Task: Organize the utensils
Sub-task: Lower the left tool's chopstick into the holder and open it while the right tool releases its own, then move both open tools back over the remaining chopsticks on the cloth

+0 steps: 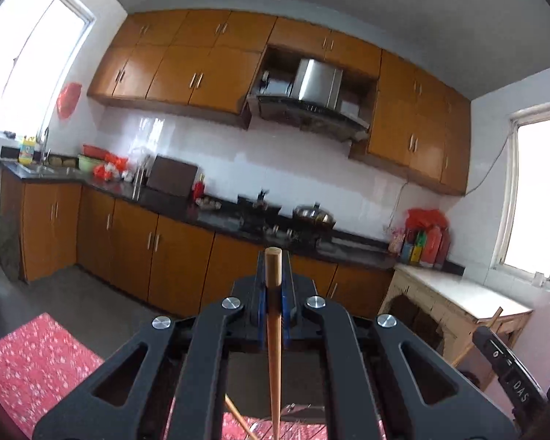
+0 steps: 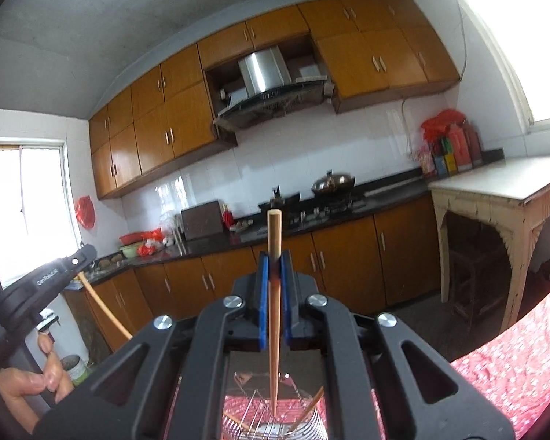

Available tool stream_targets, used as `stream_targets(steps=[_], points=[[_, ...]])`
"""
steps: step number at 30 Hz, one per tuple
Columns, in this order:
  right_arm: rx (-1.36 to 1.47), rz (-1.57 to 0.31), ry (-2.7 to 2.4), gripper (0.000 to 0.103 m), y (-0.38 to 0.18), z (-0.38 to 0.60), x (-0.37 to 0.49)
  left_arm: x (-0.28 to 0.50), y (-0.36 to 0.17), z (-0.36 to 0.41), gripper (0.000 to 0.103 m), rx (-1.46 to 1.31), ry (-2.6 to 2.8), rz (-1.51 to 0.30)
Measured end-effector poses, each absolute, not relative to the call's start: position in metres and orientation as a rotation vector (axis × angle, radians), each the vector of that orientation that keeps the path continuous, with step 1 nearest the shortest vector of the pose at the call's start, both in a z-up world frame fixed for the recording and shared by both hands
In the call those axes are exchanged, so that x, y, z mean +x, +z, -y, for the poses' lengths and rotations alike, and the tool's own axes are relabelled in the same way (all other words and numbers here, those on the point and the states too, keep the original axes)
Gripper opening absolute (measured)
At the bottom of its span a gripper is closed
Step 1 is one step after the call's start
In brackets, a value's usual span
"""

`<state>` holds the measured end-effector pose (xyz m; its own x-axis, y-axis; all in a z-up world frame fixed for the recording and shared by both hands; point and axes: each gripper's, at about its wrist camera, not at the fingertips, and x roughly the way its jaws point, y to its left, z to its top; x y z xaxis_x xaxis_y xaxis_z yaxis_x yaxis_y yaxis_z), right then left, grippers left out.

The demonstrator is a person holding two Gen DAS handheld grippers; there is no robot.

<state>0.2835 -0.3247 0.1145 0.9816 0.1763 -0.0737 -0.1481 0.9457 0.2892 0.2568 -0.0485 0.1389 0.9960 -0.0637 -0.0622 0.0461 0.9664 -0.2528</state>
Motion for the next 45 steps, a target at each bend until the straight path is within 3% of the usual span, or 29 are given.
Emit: stream_targets(steps=[17, 26, 28, 30, 31, 39, 45], points=[[0.387, -0.361, 0.184, 0.008, 0.025, 0.320, 0.335, 0.305, 0.062, 0.041, 0.006, -0.291, -0.030, -0.315], [0.371, -0.345, 0.118, 0.021, 0.029, 0.333, 0.318, 0.295, 0.074, 0.034, 0.008, -0.267, -0.023, -0.317], [0.369, -0.330, 0.100, 0.025, 0.034, 0.340, 0.310, 0.287, 0.082, 0.029, 0.012, -0.265, -0.017, -0.307], [0.374, -0.318, 0.084, 0.027, 0.038, 0.348, 0.300, 0.278, 0.088, 0.023, 0.032, -0.271, -0.002, -0.296], [0.375, -0.315, 0.077, 0.028, 0.039, 0.351, 0.296, 0.274, 0.090, 0.020, 0.035, -0.274, 0.003, -0.290], [0.368, -0.394, 0.011, 0.029, 0.017, 0.373, 0.246, 0.230, 0.080, -0.008, 0.040, -0.238, 0.025, -0.321], [0.344, -0.623, 0.001, 0.029, -0.050, 0.373, 0.234, 0.207, 0.016, -0.015, 0.043, -0.146, 0.024, -0.501]])
